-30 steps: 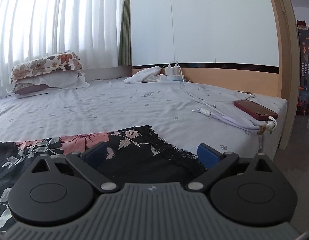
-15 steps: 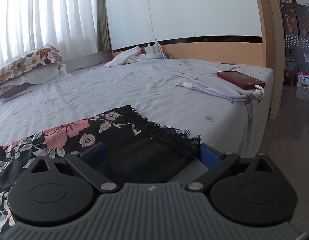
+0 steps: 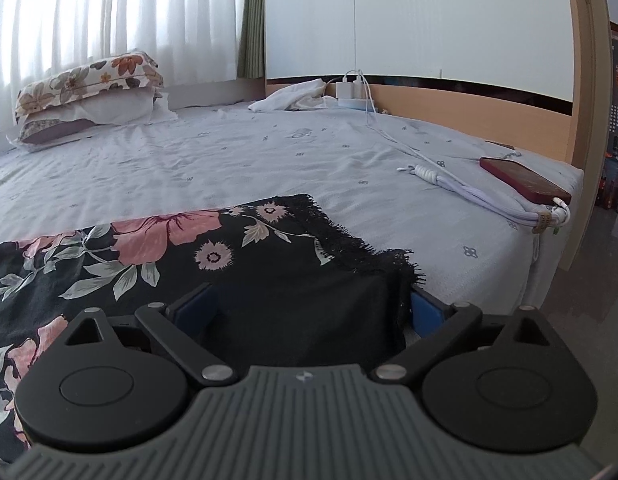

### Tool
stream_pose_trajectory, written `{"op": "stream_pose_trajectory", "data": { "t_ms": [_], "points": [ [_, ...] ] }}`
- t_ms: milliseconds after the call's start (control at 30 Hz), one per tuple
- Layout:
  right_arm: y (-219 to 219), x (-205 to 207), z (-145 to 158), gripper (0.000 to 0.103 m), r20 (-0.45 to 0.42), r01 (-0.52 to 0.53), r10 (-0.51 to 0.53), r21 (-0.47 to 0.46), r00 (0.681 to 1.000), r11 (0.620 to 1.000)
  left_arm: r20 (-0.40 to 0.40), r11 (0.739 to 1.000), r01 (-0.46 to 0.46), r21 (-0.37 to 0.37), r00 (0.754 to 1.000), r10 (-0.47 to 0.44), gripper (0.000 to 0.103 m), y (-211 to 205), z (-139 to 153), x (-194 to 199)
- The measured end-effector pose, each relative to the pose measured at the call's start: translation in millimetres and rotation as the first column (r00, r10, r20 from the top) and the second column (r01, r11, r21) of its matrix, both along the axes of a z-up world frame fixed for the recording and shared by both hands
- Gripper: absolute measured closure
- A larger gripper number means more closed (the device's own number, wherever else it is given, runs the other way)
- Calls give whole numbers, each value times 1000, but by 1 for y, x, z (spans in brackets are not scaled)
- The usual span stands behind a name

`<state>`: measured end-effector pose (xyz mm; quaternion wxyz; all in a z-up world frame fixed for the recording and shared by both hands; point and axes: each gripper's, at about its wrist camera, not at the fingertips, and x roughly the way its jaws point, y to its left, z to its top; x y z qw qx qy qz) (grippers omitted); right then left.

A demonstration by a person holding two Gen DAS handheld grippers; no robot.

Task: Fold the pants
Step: 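Grasp the lace hem of the pants with the right gripper, then fold the lace hem with the right gripper toward the left gripper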

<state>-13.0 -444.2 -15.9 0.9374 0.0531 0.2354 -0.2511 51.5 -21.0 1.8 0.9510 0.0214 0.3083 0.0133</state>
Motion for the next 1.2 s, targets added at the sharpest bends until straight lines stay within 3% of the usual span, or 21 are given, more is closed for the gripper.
{"op": "stream_pose_trajectory", "data": {
  "t_ms": [167,333,467,533,567,600,700,767,833,1033,1200],
  "points": [
    [-1,-1,4,36,39,-12,11,32,999,999,-1,1000,-6,0,1000,6,7,1,1,0],
    [-9,7,2,21,47,93,-93,-7,995,996,12,1000,-15,6,1000,14,7,4,4,-3],
    [-13,20,-2,19,-2,96,-96,-56,995,994,24,1000,-15,21,1000,15,7,5,8,-6],
    [-18,22,-3,19,-2,103,-103,-30,995,994,28,1000,-21,19,999,21,7,8,10,-7],
    [-21,23,-2,27,-1,101,-102,-13,995,995,29,1000,-26,15,999,25,7,9,10,-8],
    [-22,23,-2,28,-3,96,-96,1,995,995,30,999,-31,11,999,31,7,11,11,-9],
    [-20,18,0,50,6,78,-78,28,997,997,32,999,-45,-4,998,45,7,16,12,-10],
    [-18,14,1,81,16,47,-48,50,999,998,32,999,-53,-8,998,53,7,18,12,-12],
    [-16,11,1,94,37,6,-10,110,999,994,32,998,-58,-10,998,58,7,21,11,-13],
    [8,7,16,97,111,-92,69,224,991,970,46,997,-69,-28,996,71,7,33,16,-17],
    [73,23,37,97,138,-247,220,236,966,940,66,996,-74,-46,995,77,7,43,20,-22]
  ]
}}
